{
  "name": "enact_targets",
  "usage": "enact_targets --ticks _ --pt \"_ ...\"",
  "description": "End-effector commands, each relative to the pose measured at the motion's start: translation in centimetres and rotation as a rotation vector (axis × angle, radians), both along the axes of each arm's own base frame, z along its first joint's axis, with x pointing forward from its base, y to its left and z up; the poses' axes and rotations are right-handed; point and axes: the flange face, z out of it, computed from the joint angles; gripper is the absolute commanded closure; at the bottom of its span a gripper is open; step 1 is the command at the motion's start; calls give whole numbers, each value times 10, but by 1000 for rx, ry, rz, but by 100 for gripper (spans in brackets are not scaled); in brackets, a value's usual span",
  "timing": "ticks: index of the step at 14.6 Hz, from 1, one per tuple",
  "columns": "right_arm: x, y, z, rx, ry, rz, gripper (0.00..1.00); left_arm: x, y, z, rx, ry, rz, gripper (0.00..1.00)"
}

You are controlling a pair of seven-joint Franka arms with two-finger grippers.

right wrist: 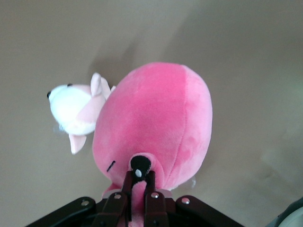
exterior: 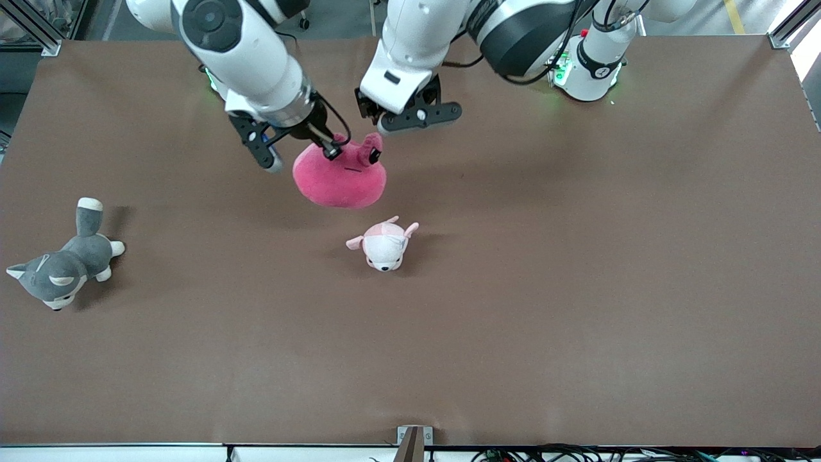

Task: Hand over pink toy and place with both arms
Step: 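Open the left gripper and withdraw while the right gripper carries the plush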

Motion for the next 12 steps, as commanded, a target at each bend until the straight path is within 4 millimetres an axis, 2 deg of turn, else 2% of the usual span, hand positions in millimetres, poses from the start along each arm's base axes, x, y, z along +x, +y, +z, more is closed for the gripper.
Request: enact_targets --ticks 1,5,7,10,12 --pt "20 -49 -15 19 4 19 100 -16 33 42 60 -29 -7 0" --pt "52 -132 -51 31 4 49 100 -4 119 76 142 -17 -178 0" --pt "63 -183 -69 44 1 83 100 15 172 90 150 -12 -231 0" --pt "70 -247 -88 66 5 137 100 47 253 93 158 10 -298 0" --pt "71 -271 -103 74 16 147 100 64 302 86 161 13 -322 0"
